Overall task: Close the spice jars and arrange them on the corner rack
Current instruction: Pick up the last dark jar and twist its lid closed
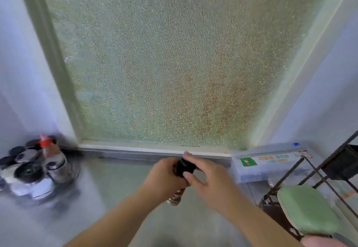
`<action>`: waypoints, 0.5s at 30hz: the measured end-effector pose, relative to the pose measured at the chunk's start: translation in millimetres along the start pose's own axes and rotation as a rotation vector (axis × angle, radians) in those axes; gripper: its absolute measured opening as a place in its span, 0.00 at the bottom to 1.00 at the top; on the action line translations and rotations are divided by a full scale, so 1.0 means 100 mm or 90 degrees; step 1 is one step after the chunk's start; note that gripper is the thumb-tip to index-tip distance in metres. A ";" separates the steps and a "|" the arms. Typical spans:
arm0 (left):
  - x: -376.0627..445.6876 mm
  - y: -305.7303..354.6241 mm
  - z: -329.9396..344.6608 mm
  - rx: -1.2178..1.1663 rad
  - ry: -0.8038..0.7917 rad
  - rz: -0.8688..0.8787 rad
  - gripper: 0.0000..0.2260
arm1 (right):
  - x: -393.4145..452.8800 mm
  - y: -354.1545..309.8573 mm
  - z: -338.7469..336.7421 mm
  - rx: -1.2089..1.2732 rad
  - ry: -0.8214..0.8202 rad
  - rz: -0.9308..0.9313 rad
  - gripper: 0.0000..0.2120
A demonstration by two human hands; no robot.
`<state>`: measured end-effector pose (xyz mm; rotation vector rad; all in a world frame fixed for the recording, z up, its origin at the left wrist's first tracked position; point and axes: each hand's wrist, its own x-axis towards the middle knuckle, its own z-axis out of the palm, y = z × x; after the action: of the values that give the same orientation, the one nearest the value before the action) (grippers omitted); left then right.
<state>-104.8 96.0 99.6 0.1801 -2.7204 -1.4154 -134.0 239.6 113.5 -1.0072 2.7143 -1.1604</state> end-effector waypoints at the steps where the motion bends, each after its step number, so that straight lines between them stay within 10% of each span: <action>1: -0.04 -0.01 -0.13 -0.022 0.025 -0.002 0.06 | 0.05 -0.09 0.04 0.005 0.002 -0.033 0.21; 15: -0.36 -0.28 -1.24 0.095 0.138 0.059 0.13 | 0.68 -1.13 0.32 0.001 -0.158 -0.059 0.22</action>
<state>-52.7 -16.0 147.8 0.2006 -2.6173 -1.1005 -117.0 122.8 179.2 -1.1996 2.4976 -0.9736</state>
